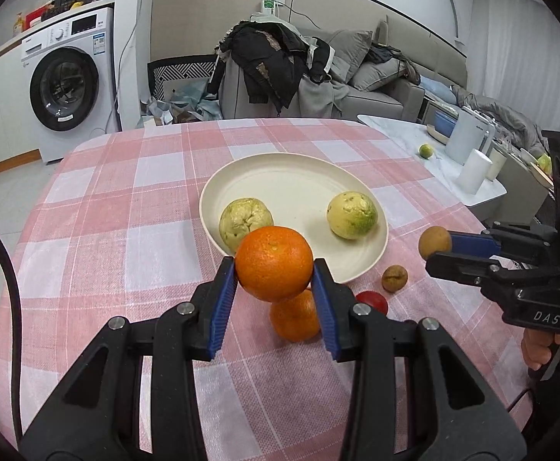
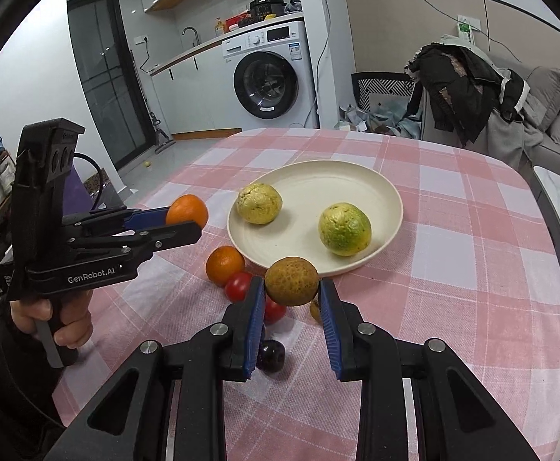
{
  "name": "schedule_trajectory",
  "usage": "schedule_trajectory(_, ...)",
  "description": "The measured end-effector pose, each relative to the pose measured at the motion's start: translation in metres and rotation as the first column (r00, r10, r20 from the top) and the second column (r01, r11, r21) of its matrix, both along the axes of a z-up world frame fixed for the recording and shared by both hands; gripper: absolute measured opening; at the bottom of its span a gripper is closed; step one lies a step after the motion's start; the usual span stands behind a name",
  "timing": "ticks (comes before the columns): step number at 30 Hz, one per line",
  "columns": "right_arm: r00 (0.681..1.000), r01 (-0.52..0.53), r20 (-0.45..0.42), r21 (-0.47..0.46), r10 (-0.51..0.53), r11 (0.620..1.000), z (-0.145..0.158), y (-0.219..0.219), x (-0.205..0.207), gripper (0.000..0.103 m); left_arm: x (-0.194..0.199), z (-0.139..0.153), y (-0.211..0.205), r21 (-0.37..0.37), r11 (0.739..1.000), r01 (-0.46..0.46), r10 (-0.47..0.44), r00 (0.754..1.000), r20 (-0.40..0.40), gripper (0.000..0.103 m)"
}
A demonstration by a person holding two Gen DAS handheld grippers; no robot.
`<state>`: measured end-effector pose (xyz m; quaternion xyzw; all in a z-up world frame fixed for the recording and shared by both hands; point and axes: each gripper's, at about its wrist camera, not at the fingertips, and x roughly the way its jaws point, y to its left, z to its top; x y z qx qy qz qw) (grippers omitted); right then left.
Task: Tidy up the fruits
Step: 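Lower the orange and kiwi onto the cream plate and open both tools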
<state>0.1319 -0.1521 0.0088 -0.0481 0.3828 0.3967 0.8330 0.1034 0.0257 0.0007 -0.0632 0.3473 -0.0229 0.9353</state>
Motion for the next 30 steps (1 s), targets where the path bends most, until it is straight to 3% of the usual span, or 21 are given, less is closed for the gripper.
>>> schedule_trajectory(30, 0.996, 0.023, -0.083, -0.096, -0.031, 0.995, -0.028, 0.041, 0.052, 0.029, 0.068, -0.035, -0.003, 0.026, 0.999, 0.019, -0.016, 0.994, -0.11, 0.036)
